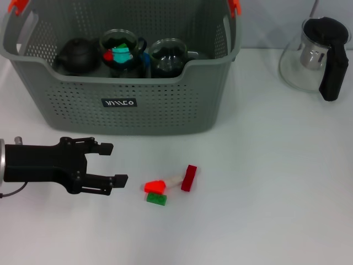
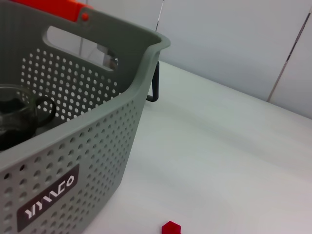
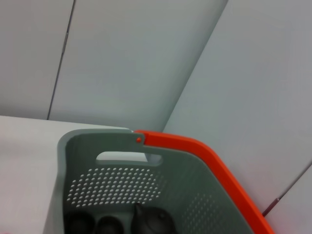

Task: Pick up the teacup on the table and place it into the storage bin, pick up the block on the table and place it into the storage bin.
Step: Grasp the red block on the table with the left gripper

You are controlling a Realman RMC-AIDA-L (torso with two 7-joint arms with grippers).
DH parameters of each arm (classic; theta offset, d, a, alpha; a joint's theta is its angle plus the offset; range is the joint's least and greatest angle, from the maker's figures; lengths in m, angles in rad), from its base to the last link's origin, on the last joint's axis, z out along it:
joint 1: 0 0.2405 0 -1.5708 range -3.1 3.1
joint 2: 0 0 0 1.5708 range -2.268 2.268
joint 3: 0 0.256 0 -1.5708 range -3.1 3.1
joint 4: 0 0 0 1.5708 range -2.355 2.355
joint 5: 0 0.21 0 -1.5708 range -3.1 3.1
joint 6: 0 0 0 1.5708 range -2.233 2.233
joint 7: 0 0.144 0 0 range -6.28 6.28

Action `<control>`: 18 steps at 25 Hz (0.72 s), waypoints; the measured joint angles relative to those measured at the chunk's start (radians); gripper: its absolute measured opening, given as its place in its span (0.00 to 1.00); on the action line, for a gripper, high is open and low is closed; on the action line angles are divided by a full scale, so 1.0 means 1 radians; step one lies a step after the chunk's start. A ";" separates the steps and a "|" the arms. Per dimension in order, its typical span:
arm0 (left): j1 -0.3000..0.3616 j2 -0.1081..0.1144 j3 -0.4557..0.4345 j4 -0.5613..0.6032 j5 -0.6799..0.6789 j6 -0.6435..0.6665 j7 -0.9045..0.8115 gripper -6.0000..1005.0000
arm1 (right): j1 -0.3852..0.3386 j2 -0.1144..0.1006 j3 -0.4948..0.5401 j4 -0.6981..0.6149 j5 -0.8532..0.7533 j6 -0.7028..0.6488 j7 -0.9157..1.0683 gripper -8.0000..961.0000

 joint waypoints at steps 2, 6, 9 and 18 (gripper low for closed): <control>-0.002 0.001 0.000 0.000 0.000 0.000 -0.005 0.90 | -0.012 0.003 0.000 -0.025 0.002 -0.021 0.002 0.04; -0.002 0.002 -0.001 0.000 0.000 0.001 -0.008 0.90 | -0.077 0.008 -0.018 -0.127 0.059 -0.062 0.023 0.07; -0.002 0.004 -0.002 0.004 0.000 0.002 -0.008 0.90 | -0.144 0.008 -0.028 -0.206 0.132 -0.103 0.027 0.18; -0.005 0.020 -0.039 0.016 0.015 -0.010 0.003 0.90 | -0.379 0.008 -0.110 -0.266 0.414 -0.175 -0.119 0.52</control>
